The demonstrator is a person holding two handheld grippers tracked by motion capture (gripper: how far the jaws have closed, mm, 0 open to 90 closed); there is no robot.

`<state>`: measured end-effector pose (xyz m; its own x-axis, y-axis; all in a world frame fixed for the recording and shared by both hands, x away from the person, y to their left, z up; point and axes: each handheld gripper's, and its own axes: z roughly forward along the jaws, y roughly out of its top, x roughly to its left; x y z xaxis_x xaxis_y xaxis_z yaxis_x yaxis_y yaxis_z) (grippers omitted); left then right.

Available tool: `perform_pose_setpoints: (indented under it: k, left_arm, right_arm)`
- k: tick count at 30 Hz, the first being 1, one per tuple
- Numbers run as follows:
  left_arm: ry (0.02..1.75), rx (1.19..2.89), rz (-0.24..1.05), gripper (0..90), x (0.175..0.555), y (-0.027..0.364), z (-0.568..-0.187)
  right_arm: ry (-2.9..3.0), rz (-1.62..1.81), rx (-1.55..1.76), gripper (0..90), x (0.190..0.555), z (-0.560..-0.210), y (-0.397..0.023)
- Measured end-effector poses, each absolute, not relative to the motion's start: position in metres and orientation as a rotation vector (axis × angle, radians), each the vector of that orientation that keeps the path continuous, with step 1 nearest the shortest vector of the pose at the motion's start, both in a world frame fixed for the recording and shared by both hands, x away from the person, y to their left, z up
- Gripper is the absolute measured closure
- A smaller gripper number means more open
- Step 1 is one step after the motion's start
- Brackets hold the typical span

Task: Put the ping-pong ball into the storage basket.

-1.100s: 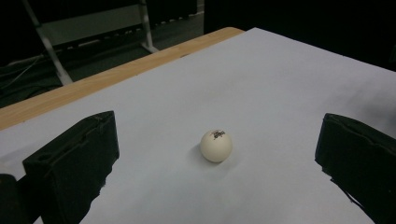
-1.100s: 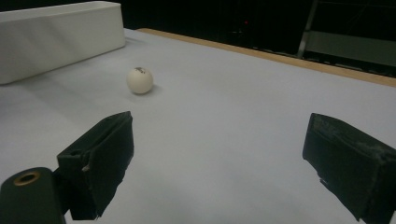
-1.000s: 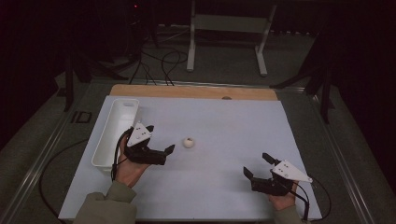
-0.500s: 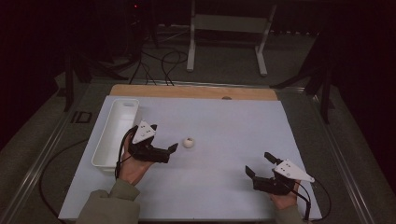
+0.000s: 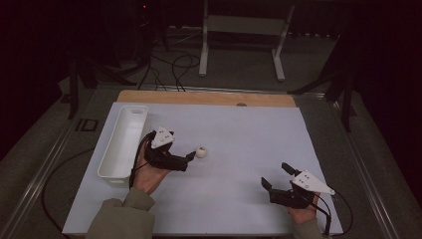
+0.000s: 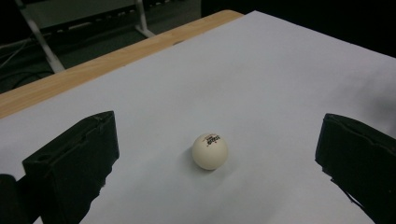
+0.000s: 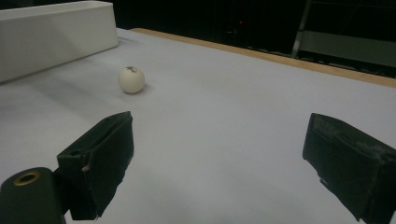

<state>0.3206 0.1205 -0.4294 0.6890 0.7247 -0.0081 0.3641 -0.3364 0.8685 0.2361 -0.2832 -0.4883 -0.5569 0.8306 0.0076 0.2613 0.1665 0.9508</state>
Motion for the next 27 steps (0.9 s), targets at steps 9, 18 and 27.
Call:
perform_pose_setpoints:
  k: [9, 18, 27]
  left_arm:
    - [0.855, 1.983, 0.458, 0.0, 0.327, 0.112, -0.433]
    - [0.87, 2.022, 0.449, 0.0, 0.334, 0.104, -0.437]
    - [0.885, 2.055, 0.429, 0.0, 0.341, 0.098, -0.442]
  right_arm:
    - [1.917, 1.397, 1.031, 8.7, 0.236, -0.488, -0.283]
    - [1.919, 1.397, 1.028, 8.7, 0.236, -0.489, -0.283]
    - [1.917, 1.399, 1.031, 8.7, 0.236, -0.489, -0.283]
